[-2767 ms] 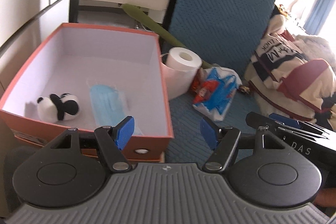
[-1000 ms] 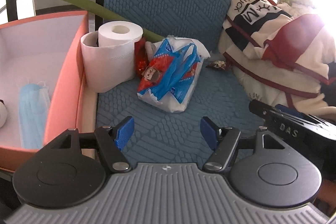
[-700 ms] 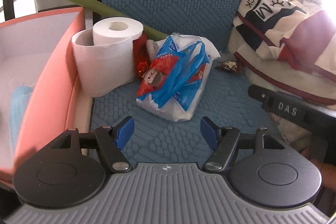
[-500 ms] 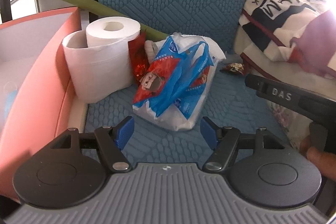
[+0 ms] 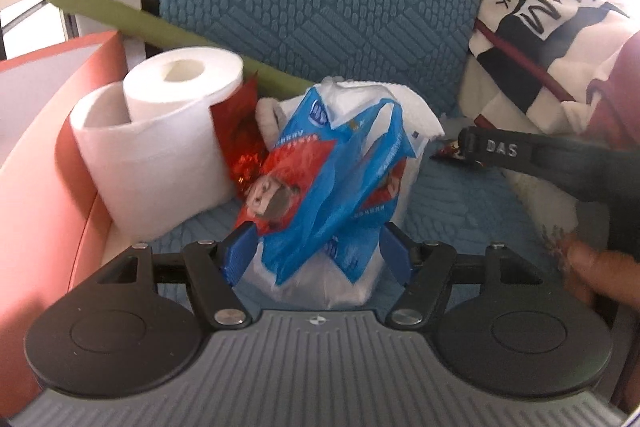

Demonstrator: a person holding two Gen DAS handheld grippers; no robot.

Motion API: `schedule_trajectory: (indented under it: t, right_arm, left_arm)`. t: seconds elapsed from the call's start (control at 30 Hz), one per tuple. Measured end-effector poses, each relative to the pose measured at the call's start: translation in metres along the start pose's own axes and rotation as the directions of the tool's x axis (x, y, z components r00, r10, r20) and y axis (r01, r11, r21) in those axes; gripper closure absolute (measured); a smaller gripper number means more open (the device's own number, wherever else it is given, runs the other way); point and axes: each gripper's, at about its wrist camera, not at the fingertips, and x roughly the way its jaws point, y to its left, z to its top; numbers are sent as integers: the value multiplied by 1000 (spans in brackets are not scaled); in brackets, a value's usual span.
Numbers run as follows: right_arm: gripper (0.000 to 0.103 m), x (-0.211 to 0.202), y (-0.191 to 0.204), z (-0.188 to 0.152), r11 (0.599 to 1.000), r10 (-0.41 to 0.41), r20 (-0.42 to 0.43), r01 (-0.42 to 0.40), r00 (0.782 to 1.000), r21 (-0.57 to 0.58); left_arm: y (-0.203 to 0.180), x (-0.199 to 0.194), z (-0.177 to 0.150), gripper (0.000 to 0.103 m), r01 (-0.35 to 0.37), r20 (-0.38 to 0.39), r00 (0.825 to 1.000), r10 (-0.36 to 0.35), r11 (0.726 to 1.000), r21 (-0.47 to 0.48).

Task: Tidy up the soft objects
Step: 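Lower the left gripper onto the blue tissue pack and close it, then close the right gripper on the red candy wrapper while the left holds the tissue pack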

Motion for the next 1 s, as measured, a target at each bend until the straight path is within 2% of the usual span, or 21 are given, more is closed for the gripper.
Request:
schedule_trajectory:
  t: [0.13,0.27,0.37,0.6,0.7,0.77,0.83,0.87,0.9,0.97,1.0]
  right_arm:
    - [39,16,0,9,1000,-11,-6,11,1000,-16]
    - [40,31,5,18,999,-16,-15,15,1000,-46]
    - [40,43,-2,26,1000,-6,-25,6,1000,-7]
    - [38,72,-4,28,999,-23,-113,18,993,-45]
    - [38,81,0,26,999,-3,-159,-6,987,-54]
    - [44,85,3,25,997,-8,-186,-7,983,-76]
    - [47,90,2,22,998,-2,-215,-11,977,-60]
    - [53,92,0,21,999,-3,-227,-9,974,-49]
    - [63,93,-1,20,999,-8,-234,-2,972,-45]
    - [67,94,-1,19,999,-19,-236,8,972,-50]
    - [73,94,-1,19,999,-24,-234,12,972,-53]
  left_arm:
    - [-4,12,4,32,-20,-6,1000,20,1000,7]
    - [0,22,5,42,-38,-26,999,37,999,-11]
    - [3,26,5,45,-26,-37,999,25,999,-24]
    - [0,33,2,55,-52,-38,998,51,998,-27]
    - [-2,36,1,64,-69,-42,997,68,997,-21]
    - [-3,36,1,77,-75,-41,996,74,997,-18]
    - [-3,36,2,81,-79,-45,996,77,997,-23]
    - [-2,36,3,83,-77,-52,996,75,997,-23]
    - [-2,35,4,84,-72,-55,996,70,997,-27]
    - [0,33,6,86,-62,-60,996,60,997,-44]
    - [2,32,6,87,-58,-66,996,54,997,-56]
